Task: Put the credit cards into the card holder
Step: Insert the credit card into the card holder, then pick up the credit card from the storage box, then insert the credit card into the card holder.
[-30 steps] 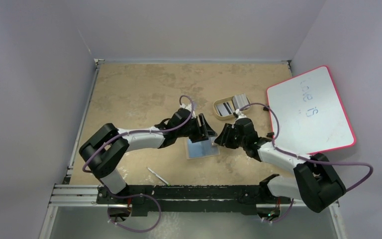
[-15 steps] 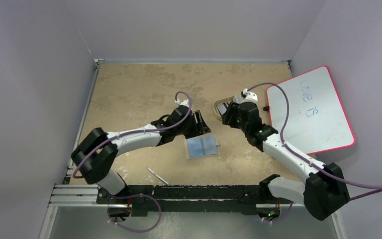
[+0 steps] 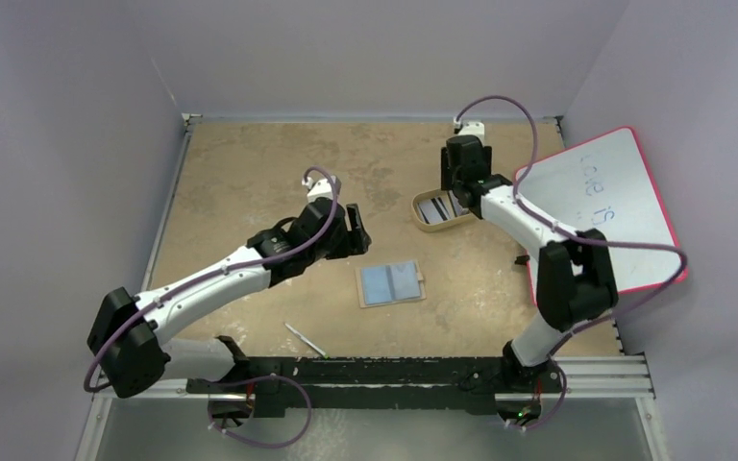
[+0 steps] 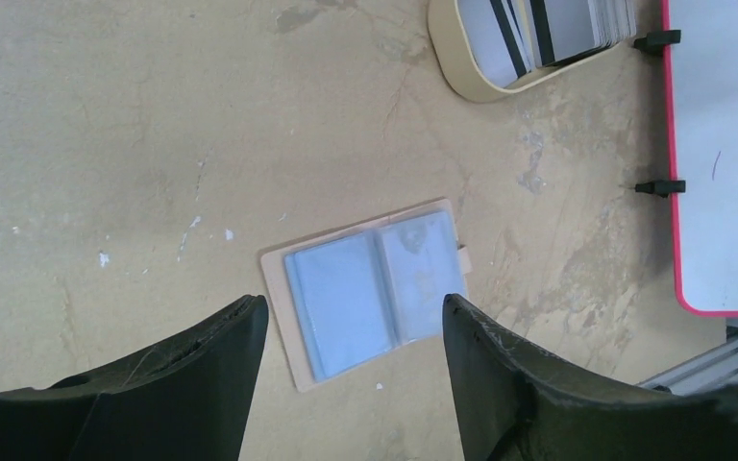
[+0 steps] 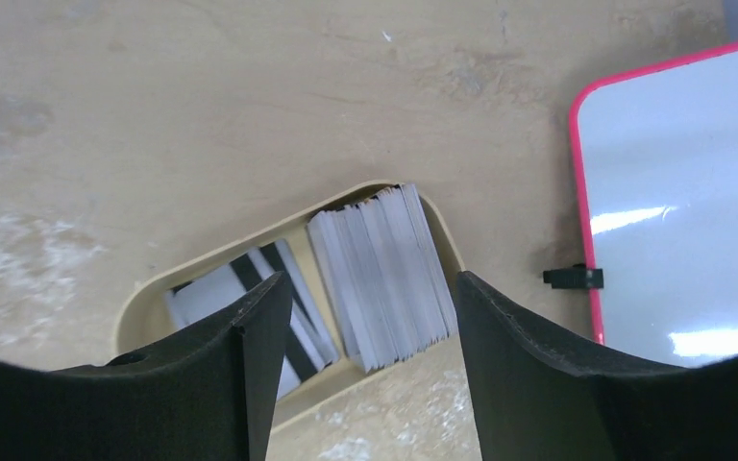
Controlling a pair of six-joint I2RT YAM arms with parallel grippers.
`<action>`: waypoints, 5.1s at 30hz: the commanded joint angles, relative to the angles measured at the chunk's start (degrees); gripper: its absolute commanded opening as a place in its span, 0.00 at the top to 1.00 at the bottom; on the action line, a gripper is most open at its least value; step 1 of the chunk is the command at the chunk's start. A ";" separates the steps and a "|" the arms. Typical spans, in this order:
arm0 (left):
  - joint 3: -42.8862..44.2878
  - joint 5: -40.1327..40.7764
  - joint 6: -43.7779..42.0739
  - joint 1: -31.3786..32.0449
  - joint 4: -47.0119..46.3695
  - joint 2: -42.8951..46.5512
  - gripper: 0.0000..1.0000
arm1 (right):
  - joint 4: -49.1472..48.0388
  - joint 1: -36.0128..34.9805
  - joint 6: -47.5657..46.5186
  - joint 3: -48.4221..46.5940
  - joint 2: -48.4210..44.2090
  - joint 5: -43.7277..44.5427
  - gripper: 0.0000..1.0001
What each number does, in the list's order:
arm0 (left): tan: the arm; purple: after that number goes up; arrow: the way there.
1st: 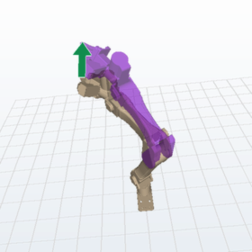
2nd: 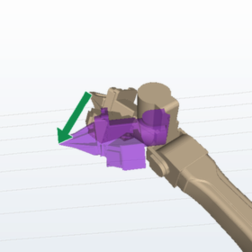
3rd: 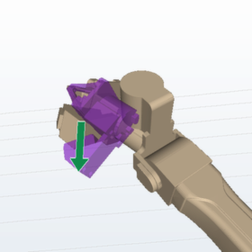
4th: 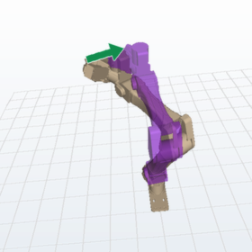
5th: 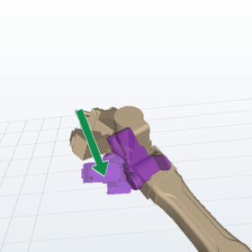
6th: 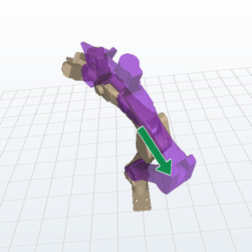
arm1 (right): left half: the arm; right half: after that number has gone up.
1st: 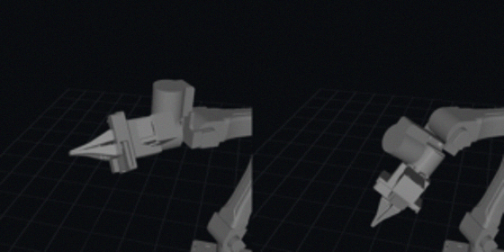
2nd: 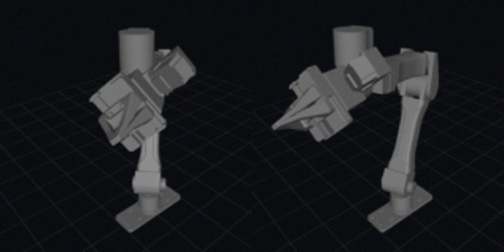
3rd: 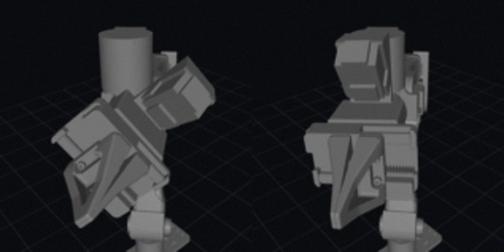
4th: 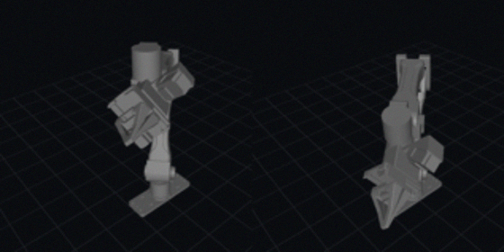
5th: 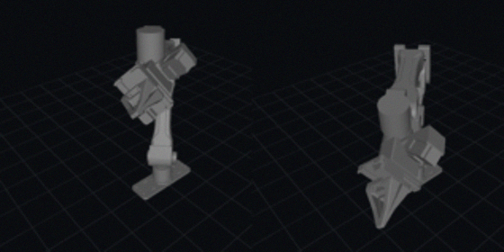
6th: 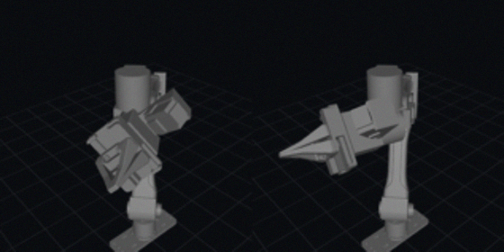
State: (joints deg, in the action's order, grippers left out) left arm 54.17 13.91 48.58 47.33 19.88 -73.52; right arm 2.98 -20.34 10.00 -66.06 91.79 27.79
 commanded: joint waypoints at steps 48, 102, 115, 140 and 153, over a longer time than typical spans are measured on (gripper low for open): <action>-9.78 -4.40 0.89 -0.13 -1.78 3.75 0.34 | 12.09 -0.05 -4.06 -11.97 12.21 9.79 0.90; -13.83 -6.97 6.57 -0.13 -10.74 -14.24 0.67 | -22.70 -12.80 31.62 40.06 -18.57 -41.77 1.00; -13.62 -6.90 6.53 -0.13 -10.76 -15.12 0.79 | -27.24 -12.82 32.77 41.85 -13.85 -41.25 1.00; -13.40 -5.78 5.89 -0.13 -9.77 -16.07 0.92 | -45.66 -12.87 40.55 46.58 -5.17 -50.34 0.90; -13.27 -5.83 6.09 -0.13 -9.64 -16.84 0.94 | -22.50 -12.97 32.97 39.96 -11.12 -39.40 0.59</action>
State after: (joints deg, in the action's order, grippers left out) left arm 40.73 6.72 54.94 47.27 7.86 -88.03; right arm -29.82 -33.32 47.18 -23.40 83.09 -17.52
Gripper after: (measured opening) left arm 0.073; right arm 0.391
